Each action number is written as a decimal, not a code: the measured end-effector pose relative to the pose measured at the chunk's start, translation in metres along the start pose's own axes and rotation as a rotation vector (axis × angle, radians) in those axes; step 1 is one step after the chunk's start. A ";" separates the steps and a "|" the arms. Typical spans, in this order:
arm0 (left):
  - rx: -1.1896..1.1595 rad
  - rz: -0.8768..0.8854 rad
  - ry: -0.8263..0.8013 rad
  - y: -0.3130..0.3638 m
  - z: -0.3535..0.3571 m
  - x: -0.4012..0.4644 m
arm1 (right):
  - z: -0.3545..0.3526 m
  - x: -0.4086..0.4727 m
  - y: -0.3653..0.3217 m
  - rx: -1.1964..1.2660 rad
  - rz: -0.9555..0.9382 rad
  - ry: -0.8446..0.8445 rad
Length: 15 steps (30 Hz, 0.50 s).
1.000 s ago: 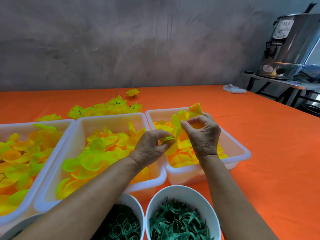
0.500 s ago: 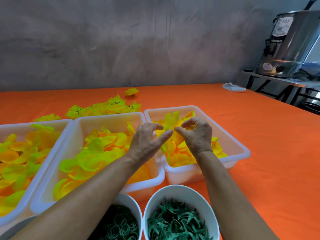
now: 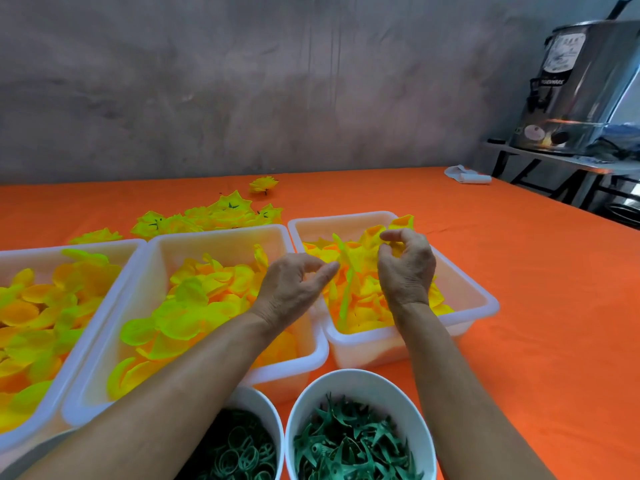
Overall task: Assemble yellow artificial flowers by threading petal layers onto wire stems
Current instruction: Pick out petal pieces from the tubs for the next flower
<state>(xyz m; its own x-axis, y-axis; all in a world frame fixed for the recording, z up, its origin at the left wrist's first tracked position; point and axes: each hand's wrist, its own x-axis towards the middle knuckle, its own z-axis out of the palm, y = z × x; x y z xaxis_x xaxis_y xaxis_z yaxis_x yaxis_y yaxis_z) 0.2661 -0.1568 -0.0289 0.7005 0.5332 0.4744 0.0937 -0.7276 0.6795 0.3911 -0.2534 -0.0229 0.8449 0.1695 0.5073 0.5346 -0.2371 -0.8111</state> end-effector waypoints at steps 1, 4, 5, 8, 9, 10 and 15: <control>-0.004 -0.017 0.047 0.000 -0.001 0.001 | -0.001 0.000 0.000 0.110 0.038 -0.028; -0.016 -0.029 0.126 0.001 -0.002 0.003 | -0.006 -0.002 -0.003 0.497 0.107 -0.175; -0.031 -0.032 0.136 0.001 -0.002 0.003 | -0.008 -0.002 -0.002 0.602 0.127 -0.223; -0.152 -0.089 0.142 0.002 -0.002 0.004 | -0.013 -0.002 -0.001 0.741 0.155 -0.340; -0.209 -0.103 0.132 0.003 -0.002 0.004 | -0.013 -0.002 0.000 0.749 0.147 -0.383; -0.255 -0.106 0.118 0.003 -0.002 0.004 | -0.012 -0.002 0.000 0.741 0.129 -0.434; -0.538 -0.165 0.161 0.000 -0.004 0.005 | -0.002 -0.007 -0.007 0.605 0.037 -0.632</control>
<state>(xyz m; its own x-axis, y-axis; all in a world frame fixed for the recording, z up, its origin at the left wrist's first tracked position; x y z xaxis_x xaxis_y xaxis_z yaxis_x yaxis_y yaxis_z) 0.2665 -0.1525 -0.0237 0.5865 0.7107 0.3886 -0.2098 -0.3301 0.9203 0.3818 -0.2550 -0.0205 0.5978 0.7127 0.3670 0.2552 0.2648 -0.9299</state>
